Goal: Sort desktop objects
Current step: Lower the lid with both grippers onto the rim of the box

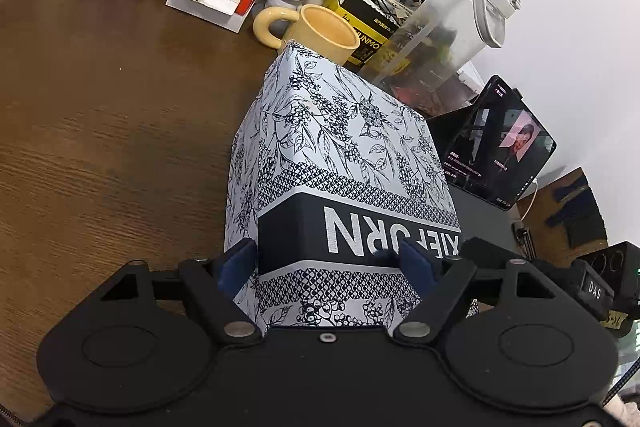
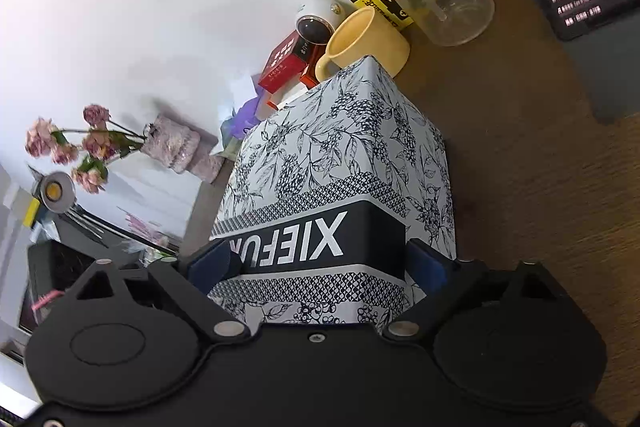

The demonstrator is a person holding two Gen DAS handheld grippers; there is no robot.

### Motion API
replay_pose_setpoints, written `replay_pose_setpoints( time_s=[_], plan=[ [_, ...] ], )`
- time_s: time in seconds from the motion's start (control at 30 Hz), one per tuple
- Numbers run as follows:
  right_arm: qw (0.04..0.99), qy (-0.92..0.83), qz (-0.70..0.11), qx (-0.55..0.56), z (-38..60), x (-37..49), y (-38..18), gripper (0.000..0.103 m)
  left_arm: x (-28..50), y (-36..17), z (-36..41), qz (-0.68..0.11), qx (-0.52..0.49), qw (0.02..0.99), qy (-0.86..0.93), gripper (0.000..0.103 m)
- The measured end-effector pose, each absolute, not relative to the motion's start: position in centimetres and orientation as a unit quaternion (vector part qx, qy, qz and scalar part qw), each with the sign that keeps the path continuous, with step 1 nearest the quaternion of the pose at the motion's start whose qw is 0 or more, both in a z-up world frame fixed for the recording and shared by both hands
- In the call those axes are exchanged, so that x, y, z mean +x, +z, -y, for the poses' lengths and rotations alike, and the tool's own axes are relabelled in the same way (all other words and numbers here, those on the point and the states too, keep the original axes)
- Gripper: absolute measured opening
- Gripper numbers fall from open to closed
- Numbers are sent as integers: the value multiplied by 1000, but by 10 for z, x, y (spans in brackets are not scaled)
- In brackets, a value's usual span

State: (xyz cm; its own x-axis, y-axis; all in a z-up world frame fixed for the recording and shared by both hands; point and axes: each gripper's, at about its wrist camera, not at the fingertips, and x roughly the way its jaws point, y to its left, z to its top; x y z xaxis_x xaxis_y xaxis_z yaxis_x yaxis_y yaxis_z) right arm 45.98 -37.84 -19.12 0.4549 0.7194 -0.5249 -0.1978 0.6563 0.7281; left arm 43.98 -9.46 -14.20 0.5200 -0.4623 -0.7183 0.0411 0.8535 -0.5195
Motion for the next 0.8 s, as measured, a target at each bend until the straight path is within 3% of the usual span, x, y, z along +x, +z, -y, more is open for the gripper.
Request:
replay_pose_setpoints(
  time_s=[0.3, 0.47, 0.6, 0.7, 0.8],
  plan=[
    [841, 276, -438, 157, 347, 453, -176, 90, 440, -145, 99, -481, -193, 843, -146, 76],
    [835, 266, -462, 135, 340, 461, -179, 88, 443, -141, 112, -488, -135, 849, -149, 77],
    [831, 267, -470, 130, 339, 465, -180, 89, 446, -141, 120, -494, -109, 850, -144, 84],
    [833, 271, -463, 134, 341, 462, -183, 89, 446, -149, 115, -494, -119, 851, -135, 101],
    [834, 269, -462, 140, 341, 461, -185, 89, 447, -155, 110, -501, -145, 843, -127, 103]
  ],
)
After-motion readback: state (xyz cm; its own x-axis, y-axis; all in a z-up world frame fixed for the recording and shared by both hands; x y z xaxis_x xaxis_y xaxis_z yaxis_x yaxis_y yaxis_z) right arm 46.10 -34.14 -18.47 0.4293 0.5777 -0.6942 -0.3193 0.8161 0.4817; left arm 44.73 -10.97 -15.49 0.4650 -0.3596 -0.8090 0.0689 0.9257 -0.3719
